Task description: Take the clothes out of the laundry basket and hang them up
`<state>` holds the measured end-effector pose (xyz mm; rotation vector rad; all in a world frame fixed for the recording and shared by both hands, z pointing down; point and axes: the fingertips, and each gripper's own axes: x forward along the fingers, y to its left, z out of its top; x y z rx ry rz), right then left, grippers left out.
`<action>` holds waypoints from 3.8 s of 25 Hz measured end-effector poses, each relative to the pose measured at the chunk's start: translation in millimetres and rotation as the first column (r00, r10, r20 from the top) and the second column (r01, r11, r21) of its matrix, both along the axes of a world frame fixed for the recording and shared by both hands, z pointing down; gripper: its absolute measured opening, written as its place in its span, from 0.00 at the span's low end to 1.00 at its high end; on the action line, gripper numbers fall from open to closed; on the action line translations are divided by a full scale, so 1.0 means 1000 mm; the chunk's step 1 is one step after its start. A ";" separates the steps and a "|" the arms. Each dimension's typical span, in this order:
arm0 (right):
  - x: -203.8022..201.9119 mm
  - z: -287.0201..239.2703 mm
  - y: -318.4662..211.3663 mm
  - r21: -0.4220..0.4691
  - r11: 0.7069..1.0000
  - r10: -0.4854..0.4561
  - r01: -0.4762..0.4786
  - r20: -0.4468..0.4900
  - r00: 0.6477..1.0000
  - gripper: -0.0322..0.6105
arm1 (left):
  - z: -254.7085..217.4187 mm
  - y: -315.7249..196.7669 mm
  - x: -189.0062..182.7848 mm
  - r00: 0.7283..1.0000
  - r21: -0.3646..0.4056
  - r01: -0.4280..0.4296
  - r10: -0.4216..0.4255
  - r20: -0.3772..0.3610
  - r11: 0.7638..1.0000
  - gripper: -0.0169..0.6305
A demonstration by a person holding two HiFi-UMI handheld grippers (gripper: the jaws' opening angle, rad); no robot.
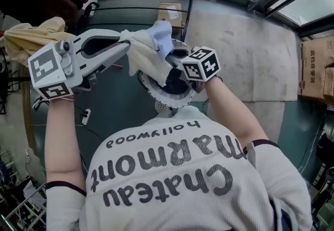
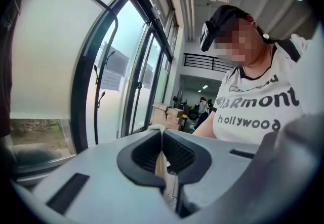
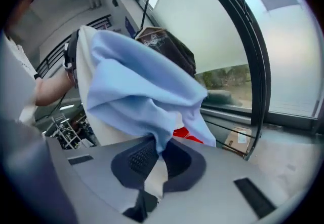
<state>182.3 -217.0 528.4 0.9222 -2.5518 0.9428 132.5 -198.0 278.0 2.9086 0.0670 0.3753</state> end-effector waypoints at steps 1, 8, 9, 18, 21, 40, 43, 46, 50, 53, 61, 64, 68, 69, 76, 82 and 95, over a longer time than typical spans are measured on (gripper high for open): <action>0.005 -0.009 -0.005 0.022 1.000 0.009 -0.009 -0.007 1.000 0.11 | 0.001 -0.006 -0.004 0.999 0.000 0.032 -0.032 -0.007 0.999 0.05; 0.056 -0.059 -0.014 0.142 0.990 0.027 -0.012 -0.102 0.994 0.11 | 0.032 -0.051 -0.040 0.953 -0.008 0.302 -0.302 -0.033 0.953 0.05; 0.062 -0.064 -0.014 0.162 0.986 0.044 -0.025 -0.114 0.993 0.11 | 0.040 -0.052 -0.043 0.949 0.006 0.315 -0.314 -0.011 0.949 0.05; 0.062 -0.116 -0.006 0.325 0.945 0.016 0.040 -0.167 0.986 0.11 | 0.099 -0.072 -0.042 0.871 0.020 0.477 -0.475 0.122 0.879 0.52; 0.066 -0.113 -0.006 0.319 0.947 0.026 0.033 -0.179 0.983 0.11 | 0.094 -0.089 -0.057 0.829 0.090 0.535 -0.543 0.132 0.840 0.58; 0.029 -0.128 0.035 0.312 0.902 -0.264 0.300 -0.150 0.953 0.10 | 0.121 0.007 0.081 0.983 -0.009 0.016 -0.014 0.184 1.000 0.32; 0.028 -0.126 0.040 0.308 0.891 -0.296 0.333 -0.162 0.941 0.10 | 0.123 0.019 0.082 0.975 -0.039 -0.062 0.069 0.210 0.997 0.23; 0.026 -0.123 0.045 0.303 0.878 -0.324 0.370 -0.192 0.926 0.10 | 0.125 0.026 0.082 0.965 -0.032 -0.098 0.103 0.241 0.995 0.17; 0.027 -0.124 0.041 0.307 0.895 -0.294 0.325 -0.141 0.945 0.11 | 0.118 0.021 0.078 0.970 -0.016 -0.077 0.078 0.232 0.997 0.08; 0.029 -0.123 0.037 0.259 0.935 -0.251 0.241 0.006 0.968 0.12 | 0.109 0.016 0.074 0.971 0.003 -0.070 0.068 0.230 0.998 0.07; 0.029 -0.063 0.061 0.018 0.962 -0.272 0.272 0.068 0.960 0.11 | 0.089 0.016 0.057 0.988 -0.030 -0.043 0.047 0.147 0.999 0.07; 0.015 -0.051 0.078 -0.025 0.936 -0.348 0.350 0.059 0.936 0.10 | 0.082 0.018 0.053 0.991 -0.026 -0.054 0.057 0.124 0.998 0.07; 0.046 -0.049 0.062 -0.041 0.972 -0.231 0.232 0.020 0.973 0.11 | 0.076 0.020 0.045 0.990 -0.019 -0.065 0.067 0.128 0.998 0.07; 0.058 -0.050 0.054 -0.025 0.981 -0.192 0.191 -0.013 0.981 0.14 | 0.074 0.021 0.043 0.990 -0.021 -0.064 0.066 0.122 0.998 0.07; 0.051 -0.065 0.038 0.112 0.962 -0.236 0.248 -0.111 0.965 0.33 | 0.057 0.047 0.046 0.984 -0.036 -0.159 0.161 0.077 0.987 0.07; 0.011 -0.068 0.046 0.203 0.873 -0.412 0.444 -0.181 0.893 0.34 | 0.053 0.054 0.045 0.971 -0.045 -0.225 0.228 0.075 0.973 0.07; 0.042 -0.165 0.010 0.311 0.934 -0.188 0.173 0.016 0.982 0.10 | 0.122 -0.001 0.002 0.975 -0.105 0.220 -0.215 0.058 0.970 0.35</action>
